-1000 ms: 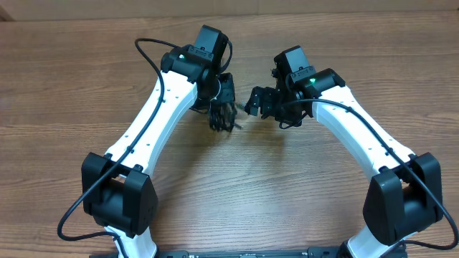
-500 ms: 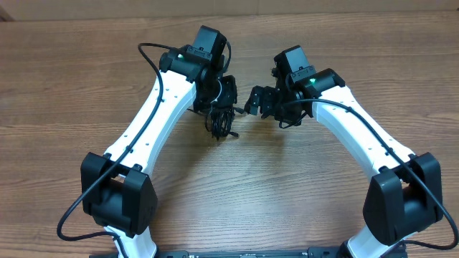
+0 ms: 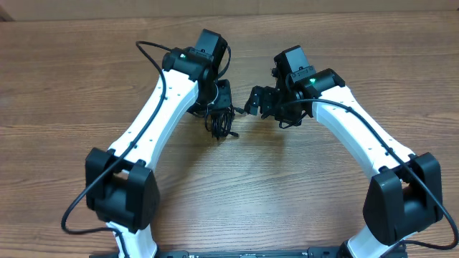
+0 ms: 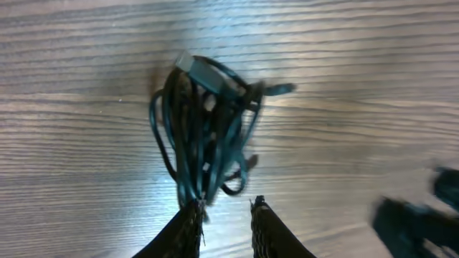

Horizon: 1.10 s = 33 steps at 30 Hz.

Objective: Untangle cables

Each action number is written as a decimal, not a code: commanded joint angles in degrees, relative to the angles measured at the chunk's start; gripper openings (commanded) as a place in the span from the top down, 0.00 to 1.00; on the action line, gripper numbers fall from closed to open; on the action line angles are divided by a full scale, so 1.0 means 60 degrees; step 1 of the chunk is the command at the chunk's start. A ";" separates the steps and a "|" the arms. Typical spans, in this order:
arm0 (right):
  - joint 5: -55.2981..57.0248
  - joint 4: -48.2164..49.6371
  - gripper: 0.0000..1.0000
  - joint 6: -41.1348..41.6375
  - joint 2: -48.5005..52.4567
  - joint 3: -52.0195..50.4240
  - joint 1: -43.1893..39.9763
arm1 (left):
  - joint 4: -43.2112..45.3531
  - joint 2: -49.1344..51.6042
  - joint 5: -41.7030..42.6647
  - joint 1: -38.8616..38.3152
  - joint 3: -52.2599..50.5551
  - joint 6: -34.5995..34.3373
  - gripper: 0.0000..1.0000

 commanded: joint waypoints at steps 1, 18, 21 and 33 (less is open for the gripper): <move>0.0025 0.0022 0.05 0.0029 0.0015 -0.0069 0.0066 | -0.0091 0.0525 -0.0667 0.0051 0.0051 0.0142 0.74; 0.0033 0.0831 0.16 0.0033 0.0036 -0.0073 0.0874 | -0.0138 0.0525 0.2929 0.1534 0.0062 0.1825 0.66; 0.0036 0.0969 0.22 0.0029 0.0106 -0.0073 0.1067 | -0.0157 0.0525 0.2932 0.1763 0.0062 0.1647 0.57; 0.0087 0.1599 0.50 0.0033 0.0903 -0.0106 0.1450 | -0.0430 0.0525 0.2743 0.1989 0.0062 0.1636 0.39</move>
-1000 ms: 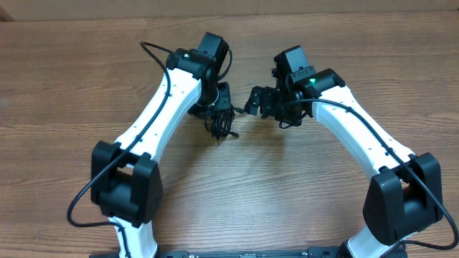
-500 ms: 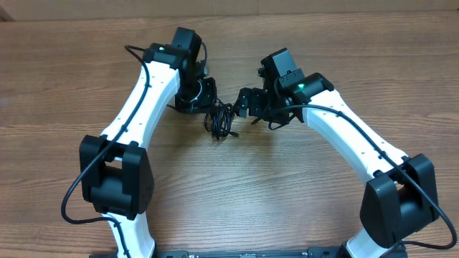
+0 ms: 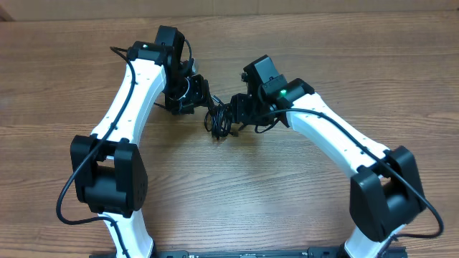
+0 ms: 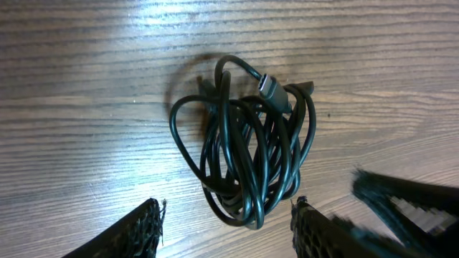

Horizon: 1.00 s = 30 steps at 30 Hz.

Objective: Untangle cables

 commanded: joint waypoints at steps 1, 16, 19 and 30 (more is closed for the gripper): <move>0.0087 0.0073 0.51 0.0015 0.0299 -0.0098 0.0073 | -0.0076 -0.0004 0.0022 -0.0025 0.0062 0.0025 0.39; -0.0557 0.0182 0.64 0.0004 0.0663 -0.0095 0.0095 | -0.0142 -0.0004 -0.0047 -0.0138 0.0062 0.0033 0.36; -0.0922 0.0069 0.64 -0.0047 0.0543 -0.0069 -0.0073 | -0.0178 -0.0004 -0.0076 -0.0146 0.0058 0.0033 0.36; -0.1967 -0.0841 0.33 -0.1759 -0.0131 0.0313 -0.0182 | -0.0080 -0.0004 -0.0087 -0.0328 0.0055 0.0029 0.33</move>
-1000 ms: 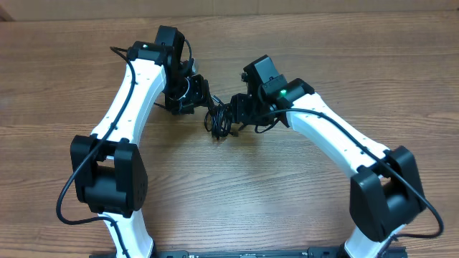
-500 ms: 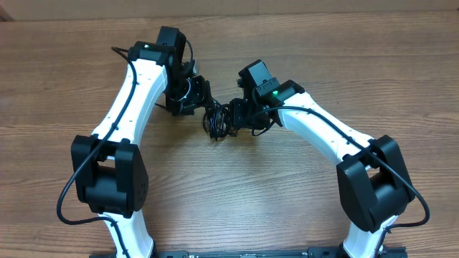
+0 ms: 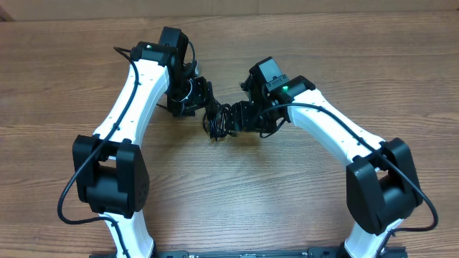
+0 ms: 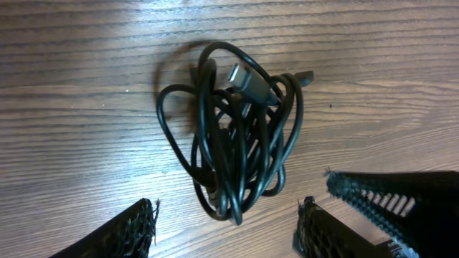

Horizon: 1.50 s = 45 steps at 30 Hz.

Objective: Untangle cables

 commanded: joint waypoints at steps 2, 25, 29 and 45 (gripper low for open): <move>0.0044 0.0131 0.33 -0.0535 -0.0382 0.0259 0.0284 | 0.0062 -0.0004 -0.0102 -0.0142 0.0055 0.0025 0.34; 0.2295 0.1359 0.55 0.1155 -0.0117 -0.0211 0.0918 | 0.0036 0.0000 -0.0812 -0.0124 0.0055 -0.0543 0.21; 0.2280 0.1534 0.59 0.1158 0.0186 -0.0211 0.0918 | 0.0044 0.0004 -0.0816 -0.0124 0.0055 -0.0543 0.21; 0.2182 0.1996 0.75 0.1195 0.0667 -0.0211 0.1195 | 0.0033 0.0007 -0.0812 -0.0124 0.0055 -0.0539 0.19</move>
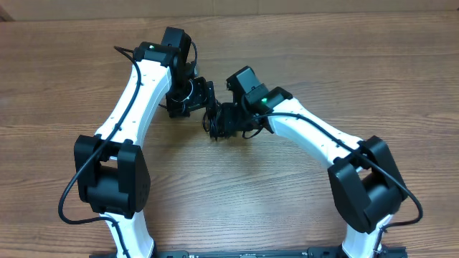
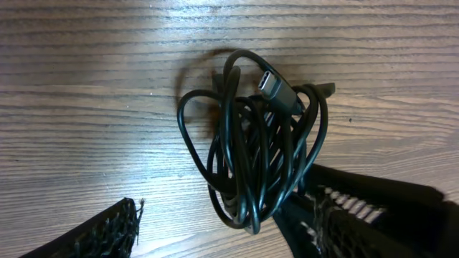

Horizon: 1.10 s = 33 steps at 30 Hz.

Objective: Untangle cables

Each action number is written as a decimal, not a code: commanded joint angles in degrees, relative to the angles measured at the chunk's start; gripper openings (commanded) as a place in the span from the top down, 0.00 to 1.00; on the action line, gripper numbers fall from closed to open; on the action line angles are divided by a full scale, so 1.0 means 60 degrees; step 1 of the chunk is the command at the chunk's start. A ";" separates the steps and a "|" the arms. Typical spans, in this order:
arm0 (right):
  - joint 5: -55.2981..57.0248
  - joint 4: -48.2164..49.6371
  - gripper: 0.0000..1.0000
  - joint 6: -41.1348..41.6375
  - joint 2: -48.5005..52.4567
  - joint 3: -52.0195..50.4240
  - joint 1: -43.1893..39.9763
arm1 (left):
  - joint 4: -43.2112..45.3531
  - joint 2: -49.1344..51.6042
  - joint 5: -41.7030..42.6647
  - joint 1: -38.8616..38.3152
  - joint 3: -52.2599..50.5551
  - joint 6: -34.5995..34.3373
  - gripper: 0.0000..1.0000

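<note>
A tangled bundle of black cable (image 2: pixel 251 150) lies on the wooden table, with a USB-C plug (image 2: pixel 276 87) on top of it. My left gripper (image 2: pixel 215 233) is open; its mesh-padded fingers (image 2: pixel 107 229) stand wide apart just short of the bundle's near end. In the overhead view the bundle (image 1: pixel 213 129) lies between both grippers. The left gripper (image 1: pixel 206 100) is at its upper left. The right gripper (image 1: pixel 224 119) sits against its right side, and one of its fingers (image 2: pixel 373 208) touches the bundle's lower right loops. Its jaw gap is hidden.
The wooden table (image 1: pixel 344 57) runs to a far edge along the top of the overhead view. Both white arms arch inward from the near edge, and a loose black arm cable (image 1: pixel 72 208) hangs at the left base.
My right gripper has moved further left and now presses against the bundle's right side. The bundle sits slightly to the right in the left wrist view. The left gripper remains open.
First my left gripper was almost shut at the bundle's near end, with the right gripper off to the right. Then the left gripper was open and set back to the left. The right gripper stood closer at each moment and now touches the bundle.
</note>
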 commanded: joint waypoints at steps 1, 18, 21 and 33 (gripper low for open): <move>0.0073 0.0113 0.77 0.0007 0.0117 -0.0058 0.0095 | 0.0000 0.0007 -0.0066 -0.0062 0.0055 -0.0066 0.19; -0.0455 0.0051 0.96 0.0036 -0.0350 0.0051 0.0058 | -0.0550 0.0051 -0.0073 -0.0521 0.0025 0.1002 0.36; -0.0528 -0.0004 0.96 0.0036 -0.0576 0.0069 0.0058 | -0.0521 0.0051 -0.0419 -0.0634 -0.0026 0.0991 0.35; -0.0634 -0.0317 0.96 0.0040 -0.1483 0.0087 0.0058 | -0.0419 0.0109 -0.0492 -0.0696 -0.0171 0.1239 0.37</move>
